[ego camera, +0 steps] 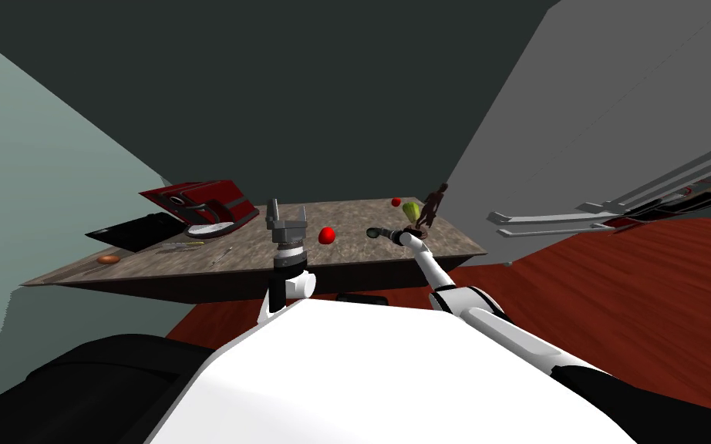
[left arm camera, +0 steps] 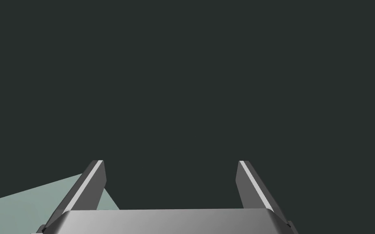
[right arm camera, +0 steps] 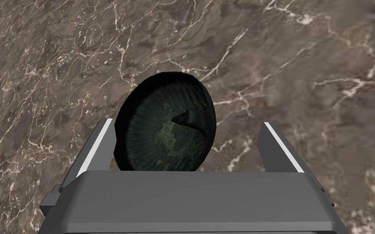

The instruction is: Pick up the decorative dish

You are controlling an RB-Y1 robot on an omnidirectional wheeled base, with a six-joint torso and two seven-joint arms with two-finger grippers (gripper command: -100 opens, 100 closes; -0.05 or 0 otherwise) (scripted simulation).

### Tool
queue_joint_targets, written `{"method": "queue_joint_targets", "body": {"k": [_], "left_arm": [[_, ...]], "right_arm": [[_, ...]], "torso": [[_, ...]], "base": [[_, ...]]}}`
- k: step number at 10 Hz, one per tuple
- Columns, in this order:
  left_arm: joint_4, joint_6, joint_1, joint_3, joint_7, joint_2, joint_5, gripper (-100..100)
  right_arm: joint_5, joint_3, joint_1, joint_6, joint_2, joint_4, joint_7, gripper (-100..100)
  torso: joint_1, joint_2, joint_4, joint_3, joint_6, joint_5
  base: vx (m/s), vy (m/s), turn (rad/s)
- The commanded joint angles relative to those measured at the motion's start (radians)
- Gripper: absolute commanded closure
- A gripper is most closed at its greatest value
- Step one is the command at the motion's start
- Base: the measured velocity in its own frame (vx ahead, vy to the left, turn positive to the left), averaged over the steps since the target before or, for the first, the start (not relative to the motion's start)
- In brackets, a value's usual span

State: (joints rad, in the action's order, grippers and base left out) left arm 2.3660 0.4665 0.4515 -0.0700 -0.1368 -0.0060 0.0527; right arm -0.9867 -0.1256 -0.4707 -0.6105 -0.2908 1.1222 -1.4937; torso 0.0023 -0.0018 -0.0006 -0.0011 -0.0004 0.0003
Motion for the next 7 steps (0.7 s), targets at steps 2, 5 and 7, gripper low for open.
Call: {"method": "queue_joint_targets", "body": {"k": [2, 5, 7], "left_arm": [[0.0, 0.0, 0.0, 0.0, 0.0, 0.0, 0.0, 0], [0.0, 0.0, 0.0, 0.0, 0.0, 0.0, 0.0, 0], [0.0, 0.0, 0.0, 0.0, 0.0, 0.0, 0.0, 0]], "right_arm": [[0.0, 0.0, 0.0, 0.0, 0.0, 0.0, 0.0, 100], [0.0, 0.0, 0.0, 0.0, 0.0, 0.0, 0.0, 100], [0.01, 0.018, -0.002, 0.028, 0.002, -0.014, 0.006, -100]], "torso": [[0.0, 0.001, 0.0, 0.0, 0.0, 0.0], [0.0, 0.001, 0.0, 0.001, 0.0, 0.0], [0.0, 0.001, 0.0, 0.001, 0.0, 0.0]], "base": [[0.0, 0.0, 0.0], [0.0, 0.0, 0.0], [-0.002, 0.015, 0.0]]}}
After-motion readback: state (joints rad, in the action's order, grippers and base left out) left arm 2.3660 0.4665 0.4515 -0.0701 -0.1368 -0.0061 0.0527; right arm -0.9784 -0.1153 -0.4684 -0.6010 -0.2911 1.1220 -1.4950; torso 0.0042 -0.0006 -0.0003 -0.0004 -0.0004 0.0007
